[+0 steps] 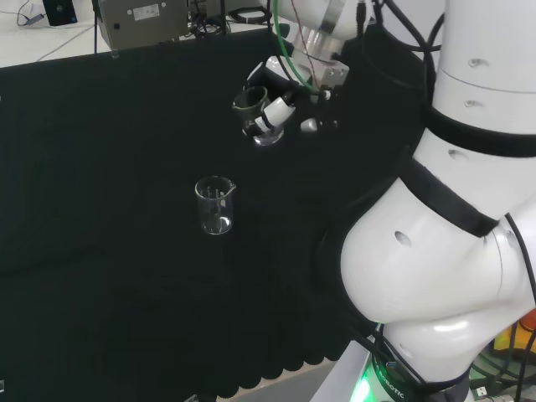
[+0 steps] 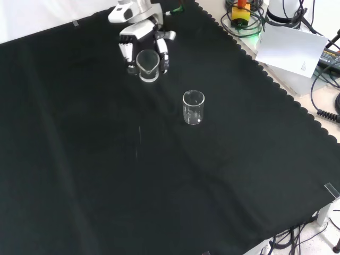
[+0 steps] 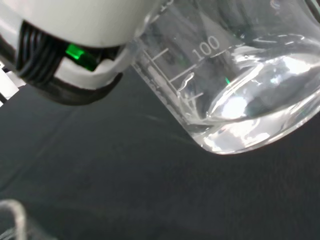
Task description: Pour the water from the handheld beaker into the one on the table.
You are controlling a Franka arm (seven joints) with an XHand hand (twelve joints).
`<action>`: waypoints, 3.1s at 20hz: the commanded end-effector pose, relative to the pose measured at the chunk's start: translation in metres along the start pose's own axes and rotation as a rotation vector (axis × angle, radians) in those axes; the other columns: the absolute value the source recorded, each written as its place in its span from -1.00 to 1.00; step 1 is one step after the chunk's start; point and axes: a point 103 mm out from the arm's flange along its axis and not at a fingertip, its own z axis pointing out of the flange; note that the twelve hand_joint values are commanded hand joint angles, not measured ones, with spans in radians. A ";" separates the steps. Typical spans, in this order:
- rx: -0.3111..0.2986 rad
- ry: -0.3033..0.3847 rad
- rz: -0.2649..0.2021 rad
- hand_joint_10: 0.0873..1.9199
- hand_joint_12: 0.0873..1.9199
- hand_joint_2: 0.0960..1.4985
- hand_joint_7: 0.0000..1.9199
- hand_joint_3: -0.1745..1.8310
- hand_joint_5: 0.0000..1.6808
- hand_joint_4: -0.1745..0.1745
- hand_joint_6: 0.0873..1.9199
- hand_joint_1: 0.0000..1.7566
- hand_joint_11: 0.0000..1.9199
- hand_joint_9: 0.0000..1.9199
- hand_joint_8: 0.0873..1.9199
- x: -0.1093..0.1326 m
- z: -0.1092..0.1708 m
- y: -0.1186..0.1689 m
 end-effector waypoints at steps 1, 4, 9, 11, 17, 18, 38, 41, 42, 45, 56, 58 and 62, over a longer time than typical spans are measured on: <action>0.054 -0.023 0.007 -1.00 -0.50 -0.30 0.67 -0.18 0.80 -1.00 -0.91 0.52 0.60 0.89 -1.00 0.021 -0.008 -0.050; 0.090 -0.053 -0.010 -1.00 -0.51 -0.30 0.67 -0.18 0.80 -1.00 -0.92 0.52 0.60 0.90 -1.00 0.033 -0.002 -0.063; 0.205 -0.122 -0.044 -1.00 -0.51 -0.31 0.67 -0.17 0.80 -1.00 -0.92 0.52 0.60 0.90 -1.00 0.049 0.019 -0.075; 0.259 -0.157 -0.063 -1.00 -0.51 -0.31 0.67 -0.17 0.80 -1.00 -0.92 0.52 0.60 0.90 -1.00 0.054 0.027 -0.075; 0.371 -0.231 -0.097 -1.00 -0.52 -0.31 0.68 -0.17 0.81 -1.00 -0.92 0.52 0.60 0.90 -1.00 0.063 0.042 -0.069; 0.384 -0.241 -0.101 -1.00 -0.52 -0.31 0.68 -0.17 0.81 -1.00 -0.92 0.52 0.60 0.90 -1.00 0.065 0.044 -0.069; 0.544 -0.404 -0.104 -1.00 -0.53 -0.31 0.68 -0.16 0.81 -1.00 -0.93 0.52 0.60 0.90 -1.00 0.089 0.039 -0.050; 0.569 -0.434 -0.093 -1.00 -0.53 -0.31 0.68 -0.16 0.81 -1.00 -0.93 0.52 0.60 0.90 -1.00 0.093 0.038 -0.045; 0.577 -0.443 -0.088 -1.00 -0.53 -0.31 0.68 -0.16 0.81 -1.00 -0.93 0.52 0.60 0.90 -1.00 0.094 0.037 -0.044; 0.607 -0.473 -0.071 -1.00 -0.53 -0.31 0.68 -0.16 0.81 -1.00 -0.93 0.52 0.61 0.91 -1.00 0.096 0.037 -0.040; 0.697 -0.537 -0.037 -1.00 -0.53 -0.32 0.68 -0.16 0.81 -1.00 -0.94 0.52 0.62 0.91 -1.00 0.099 0.037 -0.029; 0.714 -0.549 -0.033 -1.00 -0.53 -0.32 0.69 -0.16 0.81 -1.00 -0.94 0.52 0.62 0.91 -1.00 0.100 0.037 -0.028; 0.742 -0.583 -0.026 -1.00 -0.53 -0.31 0.69 -0.16 0.81 -1.00 -0.94 0.52 0.62 0.91 -1.00 0.103 0.037 -0.027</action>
